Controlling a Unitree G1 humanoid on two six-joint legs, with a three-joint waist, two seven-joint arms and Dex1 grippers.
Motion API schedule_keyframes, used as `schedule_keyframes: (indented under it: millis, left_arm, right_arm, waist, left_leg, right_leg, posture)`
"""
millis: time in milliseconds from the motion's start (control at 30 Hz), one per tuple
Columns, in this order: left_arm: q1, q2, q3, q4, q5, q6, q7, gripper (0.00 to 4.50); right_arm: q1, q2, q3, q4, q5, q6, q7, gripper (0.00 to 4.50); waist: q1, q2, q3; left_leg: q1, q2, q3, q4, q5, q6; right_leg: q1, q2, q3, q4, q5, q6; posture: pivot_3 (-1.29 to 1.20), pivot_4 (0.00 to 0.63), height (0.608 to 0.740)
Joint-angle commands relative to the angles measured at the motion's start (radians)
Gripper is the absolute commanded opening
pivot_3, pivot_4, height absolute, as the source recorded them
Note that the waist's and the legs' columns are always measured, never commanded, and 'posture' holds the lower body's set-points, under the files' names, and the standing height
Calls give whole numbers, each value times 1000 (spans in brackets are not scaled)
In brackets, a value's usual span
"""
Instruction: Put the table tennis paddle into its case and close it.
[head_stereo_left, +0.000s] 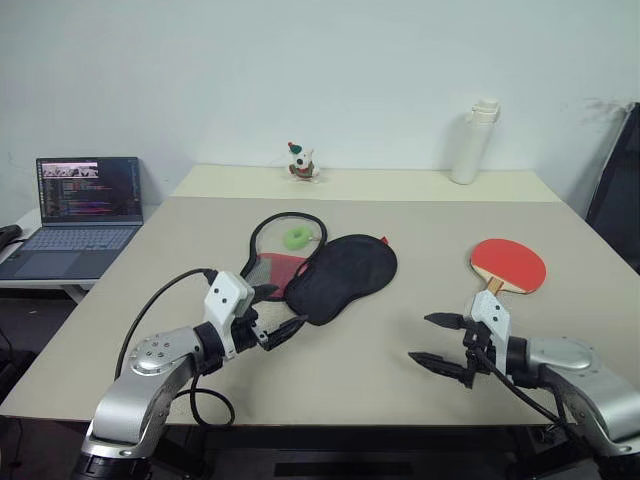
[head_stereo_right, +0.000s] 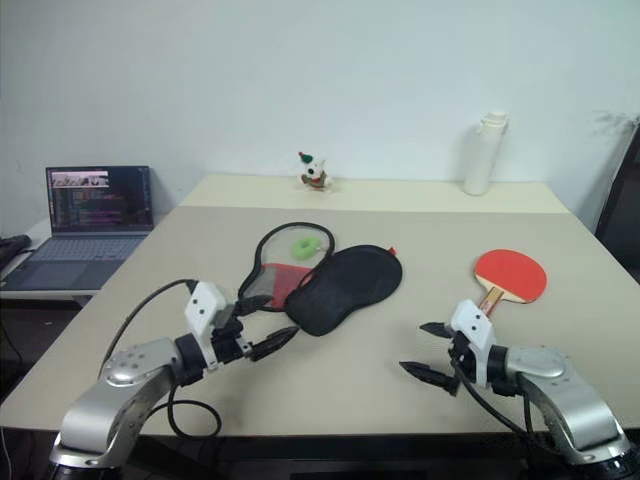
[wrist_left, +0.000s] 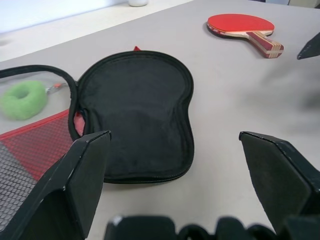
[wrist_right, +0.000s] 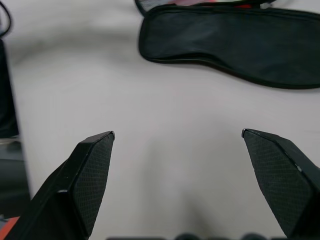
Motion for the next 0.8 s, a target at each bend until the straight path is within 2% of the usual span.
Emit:
schedule_keyframes:
  millis: [33, 467, 700, 800]
  left_arm:
    - [-24, 8, 7, 11, 16, -27, 4, 4500]
    - [-83, 0, 51, 57, -48, -23, -35, 4500]
    - [-44, 45, 148, 55, -67, -29, -28, 4500]
    - [-49, 43, 164, 28, -100, 4, -20, 4500]
  right_arm:
    - [-14, -20, -31, -14, 11, 2, 0, 4486]
    - [-28, -14, -87, -107, 99, 98, -66, 4486]
    - [-114, 73, -18, -37, 86, 67, -69, 4486]
    - [-143, 76, -5, -10, 82, 59, -40, 4486]
  waist:
    - [0, 0, 0]
    - [0, 0, 0]
    - [-3, 0, 0]
    - [-1, 0, 1]
  left_leg:
    - [0, 0, 0, 0, 0, 0]
    - [0, 0, 0, 0, 0, 0]
    - [0, 1, 0, 0, 0, 0]
    - [0, 1, -1, -1, 0, 0]
  right_leg:
    - [0, 0, 0, 0, 0, 0]
    - [0, 1, 0, 0, 0, 0]
    - [0, 1, 0, 0, 0, 0]
    - [-1, 2, -1, 0, 0, 0]
  posture:
    - [0, 150, 740]
    - [0, 150, 740]
    - [0, 150, 740]
    - [0, 150, 740]
